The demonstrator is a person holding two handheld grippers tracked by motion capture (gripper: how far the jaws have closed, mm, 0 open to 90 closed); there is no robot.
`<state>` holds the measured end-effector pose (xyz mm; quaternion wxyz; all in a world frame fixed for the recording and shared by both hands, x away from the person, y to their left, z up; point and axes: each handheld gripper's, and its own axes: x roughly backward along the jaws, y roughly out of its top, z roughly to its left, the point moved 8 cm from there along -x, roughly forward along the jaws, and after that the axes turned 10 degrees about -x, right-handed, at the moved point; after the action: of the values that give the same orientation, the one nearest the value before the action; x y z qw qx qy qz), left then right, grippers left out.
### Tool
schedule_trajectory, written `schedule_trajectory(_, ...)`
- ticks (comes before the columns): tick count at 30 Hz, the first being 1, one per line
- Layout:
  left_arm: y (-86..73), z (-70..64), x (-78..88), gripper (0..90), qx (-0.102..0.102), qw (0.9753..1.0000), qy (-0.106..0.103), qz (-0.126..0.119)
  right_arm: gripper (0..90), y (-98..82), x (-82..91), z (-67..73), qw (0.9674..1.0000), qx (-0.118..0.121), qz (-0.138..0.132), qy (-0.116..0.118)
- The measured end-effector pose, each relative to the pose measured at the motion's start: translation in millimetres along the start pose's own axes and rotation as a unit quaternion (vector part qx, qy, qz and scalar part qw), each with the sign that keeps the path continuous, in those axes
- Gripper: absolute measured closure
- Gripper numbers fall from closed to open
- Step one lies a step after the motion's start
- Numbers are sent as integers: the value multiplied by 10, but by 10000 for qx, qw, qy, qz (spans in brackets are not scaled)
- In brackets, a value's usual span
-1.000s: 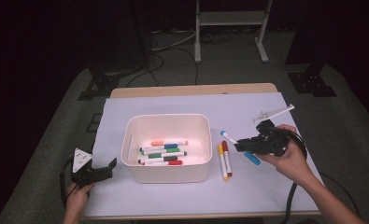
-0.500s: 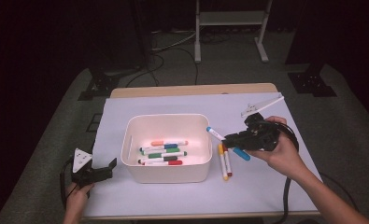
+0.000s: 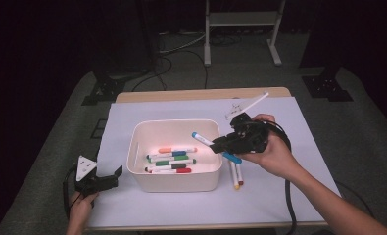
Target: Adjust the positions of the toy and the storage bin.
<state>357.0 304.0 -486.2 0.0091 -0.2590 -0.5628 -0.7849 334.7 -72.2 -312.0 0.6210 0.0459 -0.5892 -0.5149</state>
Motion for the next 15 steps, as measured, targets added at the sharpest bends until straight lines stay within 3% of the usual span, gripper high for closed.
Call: schedule_trajectory(15,1,-2,5,0,0,10000,-28,-12,756,199,-536,237,9974,308,417,496)
